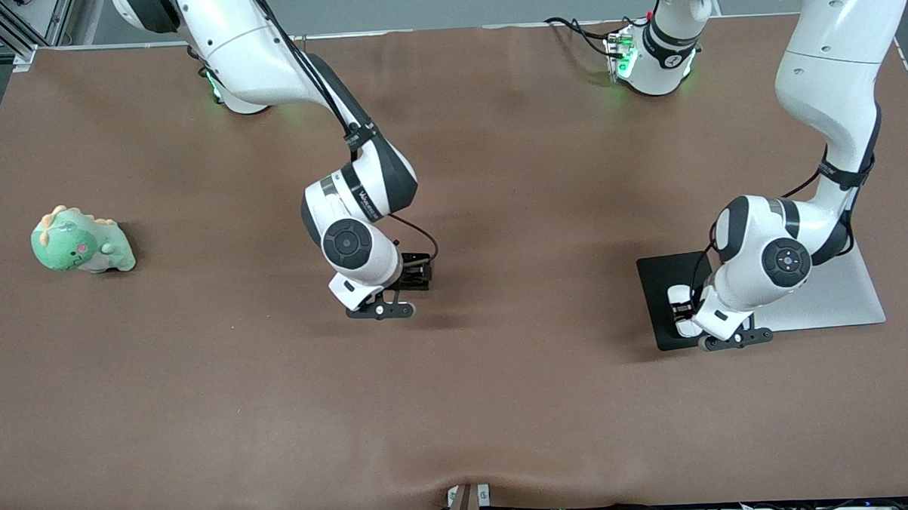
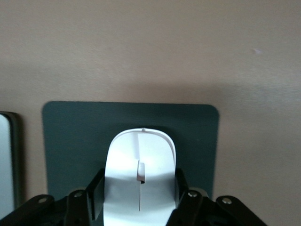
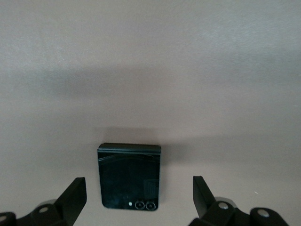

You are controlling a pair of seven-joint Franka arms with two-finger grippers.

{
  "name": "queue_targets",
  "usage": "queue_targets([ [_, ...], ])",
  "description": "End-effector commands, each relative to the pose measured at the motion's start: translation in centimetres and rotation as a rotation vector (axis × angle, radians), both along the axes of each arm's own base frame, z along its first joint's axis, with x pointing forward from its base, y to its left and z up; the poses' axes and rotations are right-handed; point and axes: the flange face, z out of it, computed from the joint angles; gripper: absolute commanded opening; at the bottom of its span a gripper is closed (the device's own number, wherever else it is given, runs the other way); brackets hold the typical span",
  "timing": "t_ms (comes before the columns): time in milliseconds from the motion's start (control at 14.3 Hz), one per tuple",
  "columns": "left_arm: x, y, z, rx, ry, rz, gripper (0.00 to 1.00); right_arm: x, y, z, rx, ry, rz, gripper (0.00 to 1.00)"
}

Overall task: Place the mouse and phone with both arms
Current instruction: 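Carry the mouse toward the pad while the right gripper grasps the phone, then lower the mouse onto the pad and open the left gripper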

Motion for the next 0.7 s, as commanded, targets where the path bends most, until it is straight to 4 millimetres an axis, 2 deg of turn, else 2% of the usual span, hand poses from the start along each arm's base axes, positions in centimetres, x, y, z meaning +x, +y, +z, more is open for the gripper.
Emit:
queue_targets([
  [0, -0.2, 0.5, 0.3, 0.003, -0.015, -0.024, 0.33, 0.1, 0.5, -1.5, 0.003, -0.005, -0.02, 1.0],
  [209, -0.4, 0.4, 0.0, 0.004, -0.007, -0.026, 0.33, -0.2, 0.8, -2.9, -0.004, -0.001, -0.027, 1.0],
  [628, -1.0, 0.3, -0.5, 0.005, 0.006, -0.03, 0.35, -1.3, 1.9, -4.3, 0.003, 0.03, -0.059, 1.0],
])
